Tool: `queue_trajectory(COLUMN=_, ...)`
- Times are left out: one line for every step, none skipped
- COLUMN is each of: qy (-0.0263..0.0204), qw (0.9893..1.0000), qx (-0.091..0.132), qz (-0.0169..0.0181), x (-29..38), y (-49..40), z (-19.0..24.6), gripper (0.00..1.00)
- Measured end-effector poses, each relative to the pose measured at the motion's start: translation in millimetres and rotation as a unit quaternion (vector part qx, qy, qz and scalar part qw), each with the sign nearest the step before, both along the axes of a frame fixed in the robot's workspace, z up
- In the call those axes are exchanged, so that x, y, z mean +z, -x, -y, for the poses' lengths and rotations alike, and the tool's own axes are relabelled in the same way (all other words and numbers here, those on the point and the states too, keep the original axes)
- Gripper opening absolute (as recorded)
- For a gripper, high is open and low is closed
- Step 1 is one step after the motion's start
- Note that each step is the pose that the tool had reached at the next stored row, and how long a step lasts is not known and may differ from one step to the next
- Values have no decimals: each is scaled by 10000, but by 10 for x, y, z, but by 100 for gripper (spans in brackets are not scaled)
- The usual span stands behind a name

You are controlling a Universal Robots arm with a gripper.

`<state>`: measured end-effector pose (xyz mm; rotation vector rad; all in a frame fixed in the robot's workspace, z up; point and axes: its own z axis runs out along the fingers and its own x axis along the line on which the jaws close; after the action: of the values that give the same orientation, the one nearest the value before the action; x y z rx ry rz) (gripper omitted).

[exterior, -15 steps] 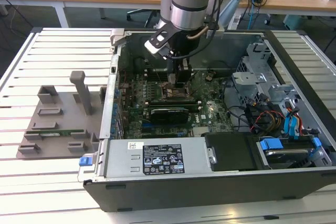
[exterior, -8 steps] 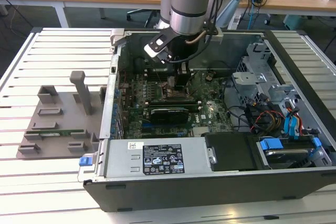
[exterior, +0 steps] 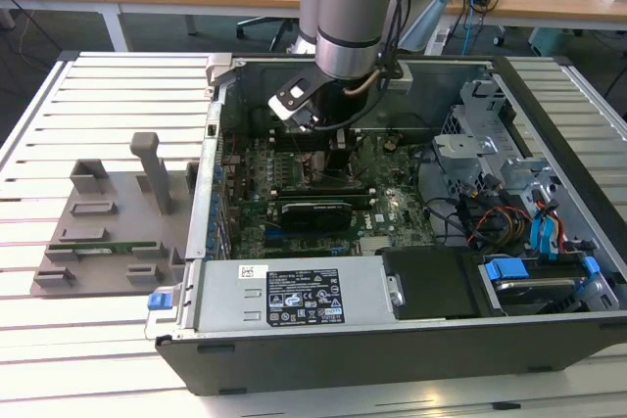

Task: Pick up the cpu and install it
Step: 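Place the cpu into insertion slot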

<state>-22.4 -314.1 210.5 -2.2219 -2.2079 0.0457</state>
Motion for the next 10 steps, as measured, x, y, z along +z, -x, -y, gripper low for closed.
queue_trajectory(qy=0, qw=10000, qx=0, qz=0, x=-9, y=2, z=0, gripper=55)
queue_trajectory(qy=0, qw=10000, qx=-2, qz=0, x=-19, y=6, z=0, gripper=55)
queue_trajectory(qy=0, qw=10000, qx=-1, qz=0, x=-26, y=8, z=0, gripper=55)
queue_trajectory(qy=0, qw=10000, qx=-1, qz=0, x=-33, y=11, z=0, gripper=55)
queue_trajectory(qy=0, qw=10000, qx=0, qz=0, x=-39, y=11, z=0, gripper=55)
queue_trajectory(qy=0, qw=10000, qx=0, qz=0, x=-46, y=12, z=0, gripper=55)
queue_trajectory(qy=0, qw=10000, qx=0, qz=0, x=-51, y=11, z=0, gripper=55)
queue_trajectory(qy=0, qw=10000, qx=0, qz=0, x=-56, y=12, z=0, gripper=55)
queue_trajectory(qy=0, qw=10000, qx=0, qz=0, x=-62, y=12, z=0, gripper=55)
queue_trajectory(qy=0, qw=10000, qx=-1, qz=0, x=-70, y=12, z=0, gripper=55)
